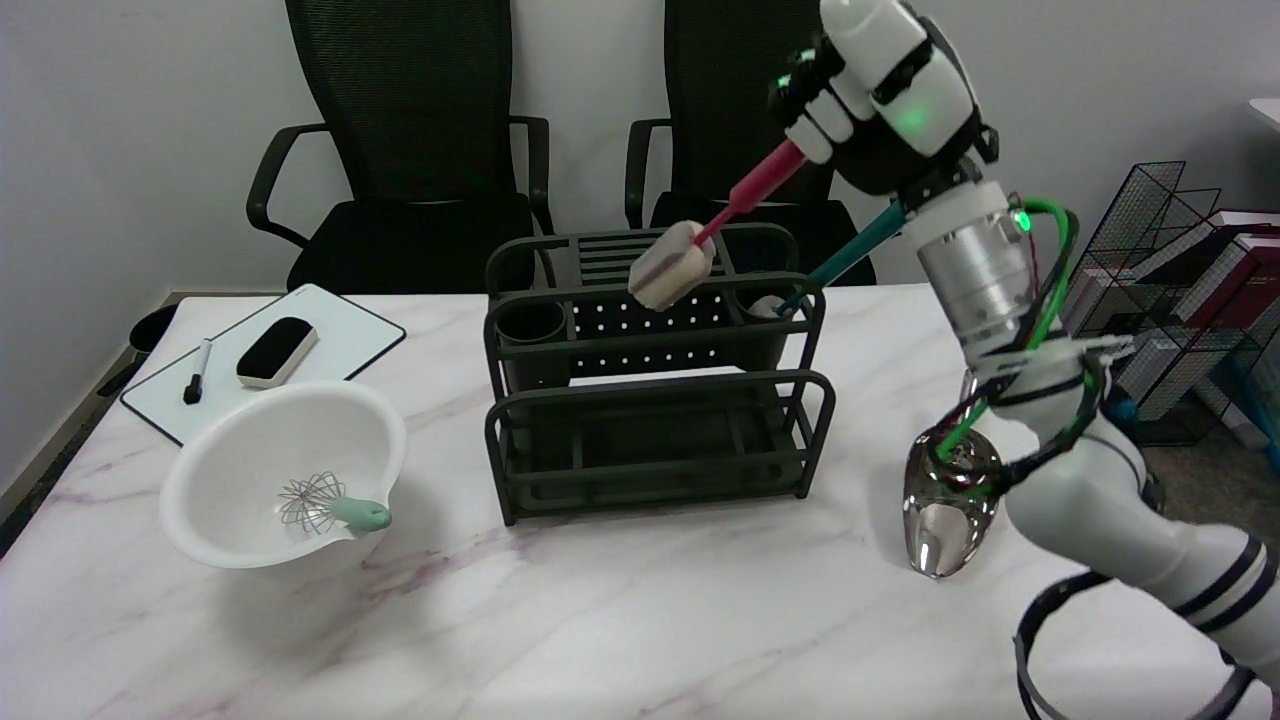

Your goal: Place the pink sponge bottle brush into the kitchen storage rack.

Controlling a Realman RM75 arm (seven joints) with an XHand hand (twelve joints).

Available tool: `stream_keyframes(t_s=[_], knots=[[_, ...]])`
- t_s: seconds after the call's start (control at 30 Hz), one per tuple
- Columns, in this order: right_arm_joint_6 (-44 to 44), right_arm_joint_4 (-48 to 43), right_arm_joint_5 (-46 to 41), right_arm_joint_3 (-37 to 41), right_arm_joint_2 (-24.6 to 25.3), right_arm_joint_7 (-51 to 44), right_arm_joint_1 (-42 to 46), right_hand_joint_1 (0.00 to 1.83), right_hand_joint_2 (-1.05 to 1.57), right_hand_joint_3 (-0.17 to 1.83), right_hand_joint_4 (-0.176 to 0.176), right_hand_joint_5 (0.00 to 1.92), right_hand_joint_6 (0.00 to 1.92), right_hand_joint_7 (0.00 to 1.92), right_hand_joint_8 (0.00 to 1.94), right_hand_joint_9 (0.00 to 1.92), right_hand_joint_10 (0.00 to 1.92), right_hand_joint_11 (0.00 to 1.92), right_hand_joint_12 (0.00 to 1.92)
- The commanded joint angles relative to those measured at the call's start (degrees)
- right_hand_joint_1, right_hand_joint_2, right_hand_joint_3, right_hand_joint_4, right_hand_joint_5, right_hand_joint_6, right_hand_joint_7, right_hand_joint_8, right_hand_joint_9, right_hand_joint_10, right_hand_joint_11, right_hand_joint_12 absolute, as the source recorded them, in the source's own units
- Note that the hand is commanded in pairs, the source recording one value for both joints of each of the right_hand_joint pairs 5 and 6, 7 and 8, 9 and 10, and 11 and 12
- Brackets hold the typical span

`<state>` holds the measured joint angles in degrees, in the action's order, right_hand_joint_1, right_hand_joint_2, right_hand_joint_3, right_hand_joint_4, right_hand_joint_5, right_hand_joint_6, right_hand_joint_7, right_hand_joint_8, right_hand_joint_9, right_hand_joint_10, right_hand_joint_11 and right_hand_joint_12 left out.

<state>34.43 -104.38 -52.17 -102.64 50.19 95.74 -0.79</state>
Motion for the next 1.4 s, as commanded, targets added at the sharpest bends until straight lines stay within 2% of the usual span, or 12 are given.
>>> stream_keyframes(t_s=[0.03,0.37,0.57,0.8,1.1,1.4], knots=[[-22.28,2.87,-8.82,-1.54,-1.68,0.74,-21.11,1.06,1.57,0.33,0.000,1.92,1.92,1.92,1.92,1.92,1.92,1.92,1.92],[-27.97,10.87,-10.78,-13.71,0.74,0.74,-37.53,1.07,1.57,0.34,0.000,1.92,1.92,1.92,1.92,1.92,1.92,1.92,1.92],[-29.34,14.46,-10.78,-20.25,2.82,0.74,-43.39,1.07,1.57,0.34,0.000,1.92,1.92,1.92,1.92,1.92,1.92,1.92,1.92],[-30.44,17.74,-9.23,-23.08,5.65,0.10,-44.84,1.10,1.54,0.37,0.000,1.92,1.92,1.92,1.92,1.92,1.92,1.92,1.92],[-30.45,20.65,-1.19,-24.43,10.19,0.10,-44.80,1.19,1.39,0.42,0.000,1.92,1.92,1.92,1.92,1.92,1.92,1.91,1.91],[-30.59,25.72,3.93,-27.09,14.37,0.02,-48.82,1.23,1.33,0.46,0.000,1.92,1.92,1.92,1.92,1.92,1.92,1.89,1.89]])
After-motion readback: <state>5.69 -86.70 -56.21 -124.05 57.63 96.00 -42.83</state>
